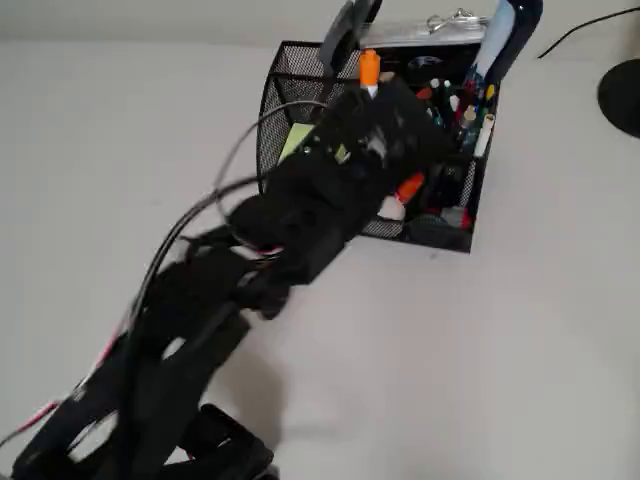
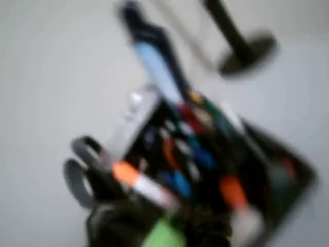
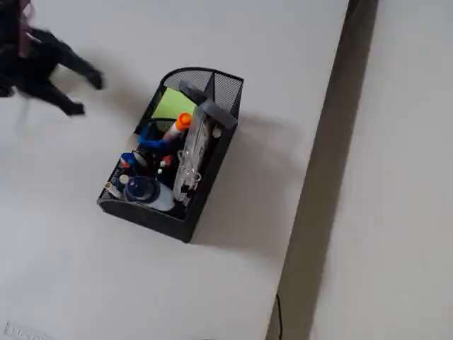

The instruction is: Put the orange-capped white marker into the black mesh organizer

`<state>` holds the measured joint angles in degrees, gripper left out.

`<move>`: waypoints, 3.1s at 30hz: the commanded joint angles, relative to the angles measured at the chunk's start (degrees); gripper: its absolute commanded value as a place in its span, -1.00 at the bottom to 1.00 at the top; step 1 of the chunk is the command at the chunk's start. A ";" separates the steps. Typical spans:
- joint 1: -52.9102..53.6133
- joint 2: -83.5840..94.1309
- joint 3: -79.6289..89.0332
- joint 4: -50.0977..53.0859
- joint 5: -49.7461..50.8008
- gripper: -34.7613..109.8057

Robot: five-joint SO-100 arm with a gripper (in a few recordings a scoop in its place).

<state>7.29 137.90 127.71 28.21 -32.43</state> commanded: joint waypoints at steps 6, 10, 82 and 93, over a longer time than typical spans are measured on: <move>-5.01 32.96 10.99 38.32 22.15 -0.52; -8.09 45.97 22.59 43.95 22.15 -0.52; -6.77 50.62 43.07 42.98 25.84 -0.48; -6.77 50.62 43.07 42.98 25.84 -0.48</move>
<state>0.62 188.79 170.86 71.46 -7.29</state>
